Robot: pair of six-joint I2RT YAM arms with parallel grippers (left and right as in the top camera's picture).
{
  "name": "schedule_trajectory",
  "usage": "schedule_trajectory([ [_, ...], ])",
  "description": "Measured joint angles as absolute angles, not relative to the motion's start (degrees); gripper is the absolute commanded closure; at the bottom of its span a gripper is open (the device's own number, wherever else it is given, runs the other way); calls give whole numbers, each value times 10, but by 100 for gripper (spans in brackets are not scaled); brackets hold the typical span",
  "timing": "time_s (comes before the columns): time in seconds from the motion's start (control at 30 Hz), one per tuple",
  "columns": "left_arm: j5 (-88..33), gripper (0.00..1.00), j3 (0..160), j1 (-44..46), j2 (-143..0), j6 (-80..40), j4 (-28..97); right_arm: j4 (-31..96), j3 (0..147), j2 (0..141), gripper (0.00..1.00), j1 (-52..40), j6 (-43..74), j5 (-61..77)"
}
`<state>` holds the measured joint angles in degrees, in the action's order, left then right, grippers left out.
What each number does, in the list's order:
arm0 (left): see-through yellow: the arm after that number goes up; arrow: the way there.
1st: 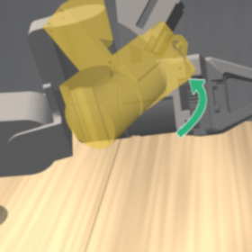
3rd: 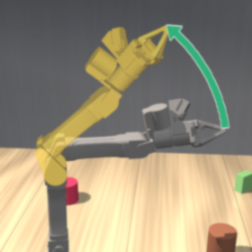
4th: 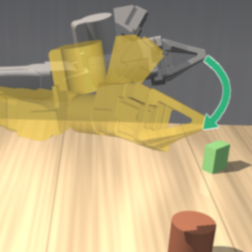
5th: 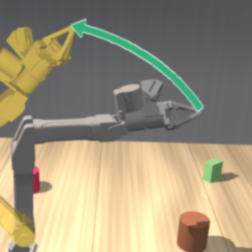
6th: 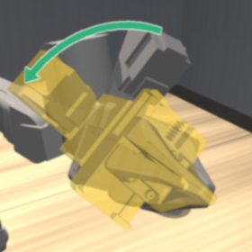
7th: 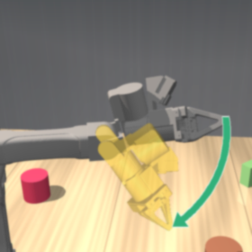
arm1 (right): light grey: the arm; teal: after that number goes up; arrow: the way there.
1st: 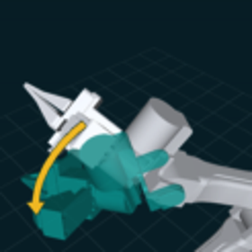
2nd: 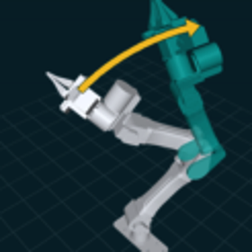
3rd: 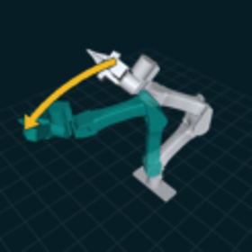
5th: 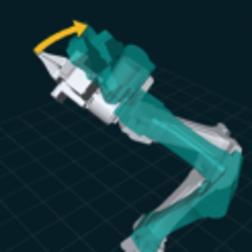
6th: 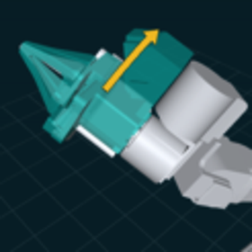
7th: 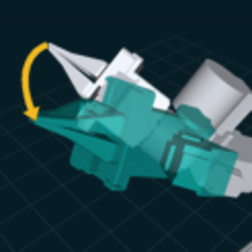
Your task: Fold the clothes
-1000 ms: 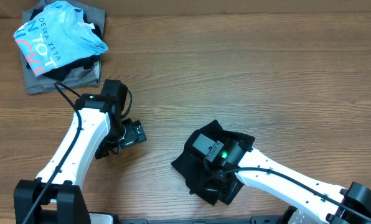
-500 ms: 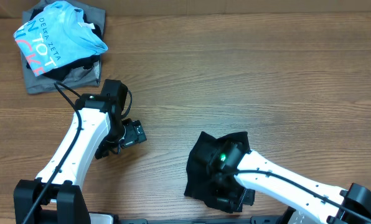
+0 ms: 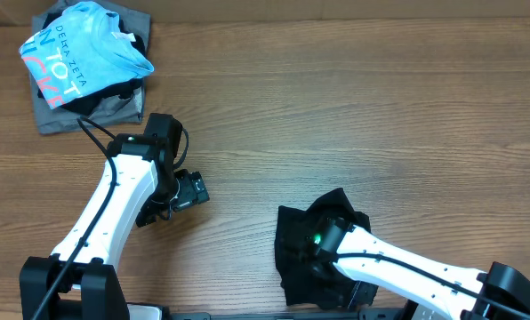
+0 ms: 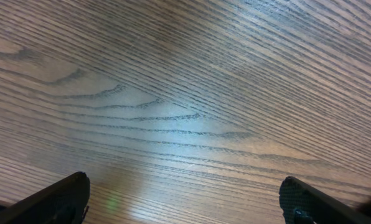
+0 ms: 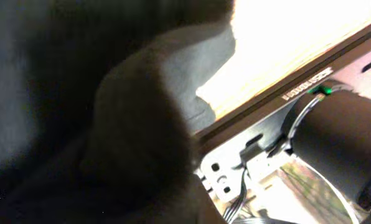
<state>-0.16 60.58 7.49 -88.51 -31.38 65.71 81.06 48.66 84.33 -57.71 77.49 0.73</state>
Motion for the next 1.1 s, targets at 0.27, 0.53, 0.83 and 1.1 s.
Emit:
schedule_trajectory([
  [0.27, -1, 0, 606, 75, -885, -314, 657, 837, 495, 766, 80, -526, 802, -46],
  [0.53, -2, 0, 606, 75, -885, -314, 658, 854, 496, 723, 50, -416, 779, -70],
  [0.83, -1, 0, 606, 75, -885, -314, 659, 915, 605, 712, 1, -387, 761, -126],
  [1.1, -1, 0, 605, 75, -885, -314, 659, 789, 739, 697, 6, -387, 612, -171],
])
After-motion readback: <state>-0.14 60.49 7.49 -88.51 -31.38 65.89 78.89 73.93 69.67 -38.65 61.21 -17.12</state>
